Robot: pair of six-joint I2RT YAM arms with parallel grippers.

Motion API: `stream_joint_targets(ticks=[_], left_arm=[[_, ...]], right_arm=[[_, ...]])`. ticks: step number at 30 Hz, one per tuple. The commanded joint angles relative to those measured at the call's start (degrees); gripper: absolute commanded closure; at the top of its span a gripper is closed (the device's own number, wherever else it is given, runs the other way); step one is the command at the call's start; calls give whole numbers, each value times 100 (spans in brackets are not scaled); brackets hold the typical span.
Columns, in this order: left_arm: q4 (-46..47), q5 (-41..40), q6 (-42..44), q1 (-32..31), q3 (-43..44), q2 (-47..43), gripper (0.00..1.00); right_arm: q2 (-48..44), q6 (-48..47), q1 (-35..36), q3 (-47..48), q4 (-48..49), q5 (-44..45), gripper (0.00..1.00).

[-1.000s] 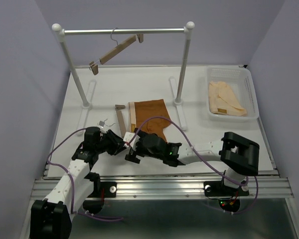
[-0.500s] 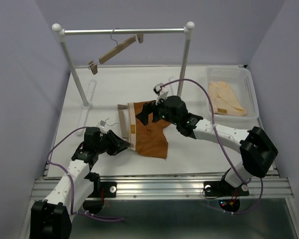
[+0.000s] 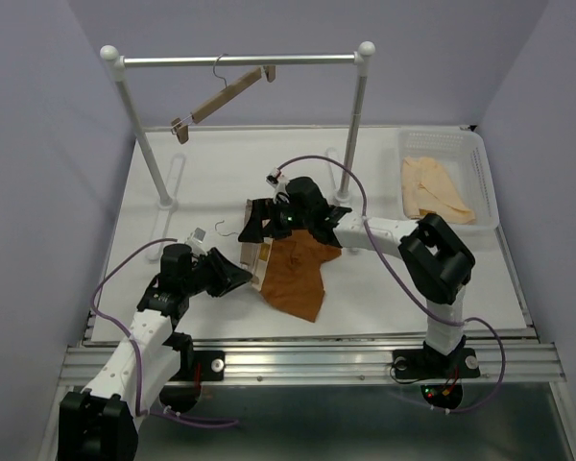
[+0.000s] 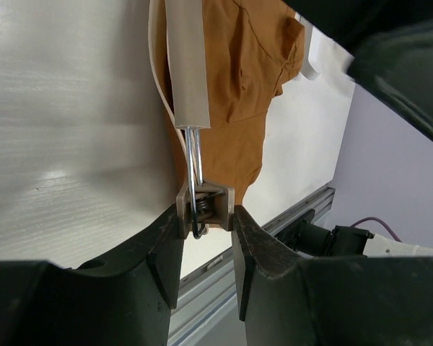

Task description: Clip the underwear to the hanger

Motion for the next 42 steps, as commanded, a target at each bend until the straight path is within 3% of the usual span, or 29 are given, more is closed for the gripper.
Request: stream_joint_targets(ticks=[1, 6, 11, 30, 38, 42], left_arm=[[418, 155, 163, -46, 91, -41, 87], [603, 146, 154, -72, 20, 82, 87], [664, 137, 136, -116, -15, 91, 87], [875, 260, 4, -169, -208, 56, 87], [910, 252, -5, -204, -261, 73, 86], [946, 260, -31, -213, -270, 56, 86]], right_arm=[[389, 428, -8, 555, -65, -165, 0], [601, 665, -8, 714, -442, 818, 0], [724, 936, -8, 732, -777, 1260, 1], [1163, 1992, -8, 450, 549, 733, 17], [1331, 2212, -8, 486, 611, 610, 29], [1330, 2274, -8, 459, 602, 680, 29]])
